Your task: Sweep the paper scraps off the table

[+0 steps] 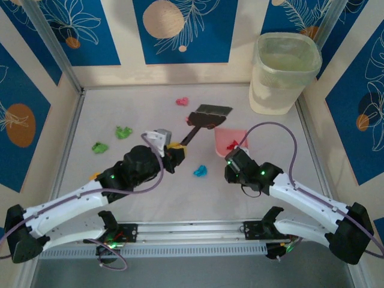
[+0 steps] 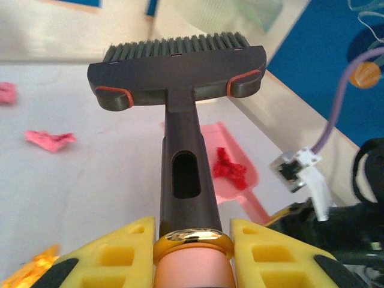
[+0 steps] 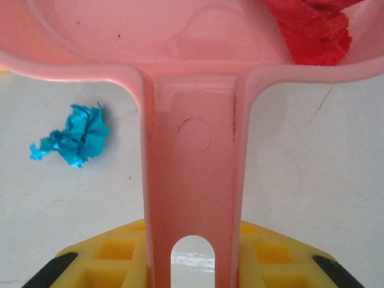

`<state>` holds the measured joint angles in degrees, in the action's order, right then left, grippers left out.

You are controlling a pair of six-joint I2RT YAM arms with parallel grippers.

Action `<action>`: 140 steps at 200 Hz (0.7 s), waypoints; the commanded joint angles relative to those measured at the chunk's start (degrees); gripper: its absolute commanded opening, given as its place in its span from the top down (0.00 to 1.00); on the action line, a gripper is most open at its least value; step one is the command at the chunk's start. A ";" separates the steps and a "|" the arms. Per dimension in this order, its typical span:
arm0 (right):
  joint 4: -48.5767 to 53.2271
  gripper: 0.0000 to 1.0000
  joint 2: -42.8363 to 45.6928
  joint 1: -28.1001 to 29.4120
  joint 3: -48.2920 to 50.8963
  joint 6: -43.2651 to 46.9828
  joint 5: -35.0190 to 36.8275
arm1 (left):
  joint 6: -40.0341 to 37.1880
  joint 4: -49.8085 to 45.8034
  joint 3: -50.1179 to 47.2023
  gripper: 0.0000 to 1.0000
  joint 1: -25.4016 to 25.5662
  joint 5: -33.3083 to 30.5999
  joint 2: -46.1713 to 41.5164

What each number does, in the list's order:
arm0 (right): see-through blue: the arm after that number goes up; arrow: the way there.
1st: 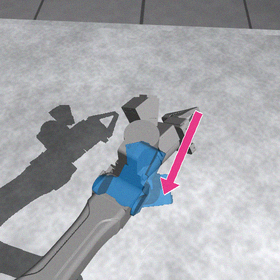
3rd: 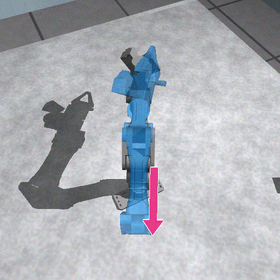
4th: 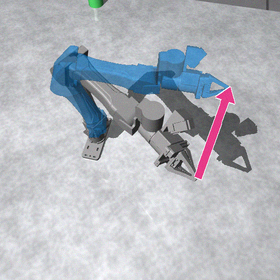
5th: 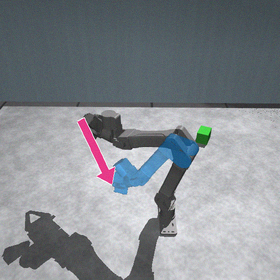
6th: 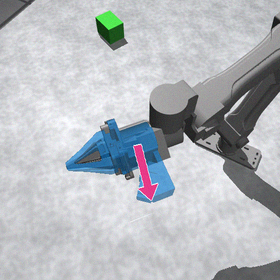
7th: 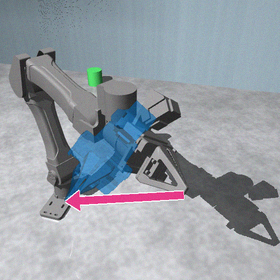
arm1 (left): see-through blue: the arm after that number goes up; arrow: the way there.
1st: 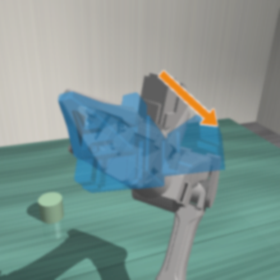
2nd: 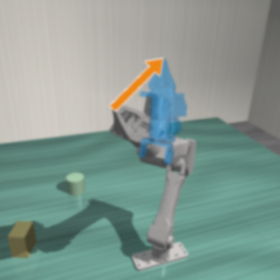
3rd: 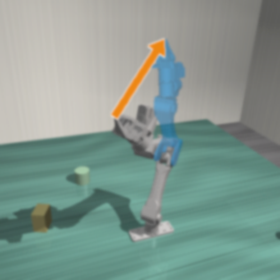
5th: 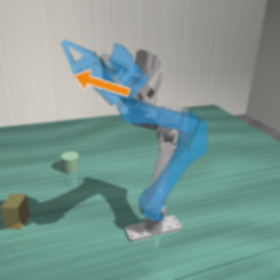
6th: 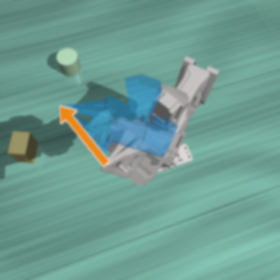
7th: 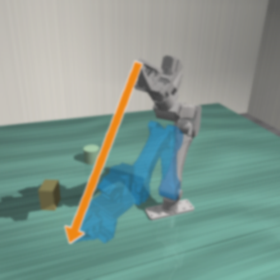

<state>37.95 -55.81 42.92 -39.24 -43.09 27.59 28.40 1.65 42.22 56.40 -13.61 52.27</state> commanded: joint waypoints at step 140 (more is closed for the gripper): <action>11.37 1.00 -21.81 -26.28 -49.16 0.12 -19.56 | -3.09 10.98 -21.25 1.00 0.29 -9.28 -16.47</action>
<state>49.19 -74.63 19.92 -80.88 -40.40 13.08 27.68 4.43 21.80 56.40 -24.27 36.23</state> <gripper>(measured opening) 0.279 0.267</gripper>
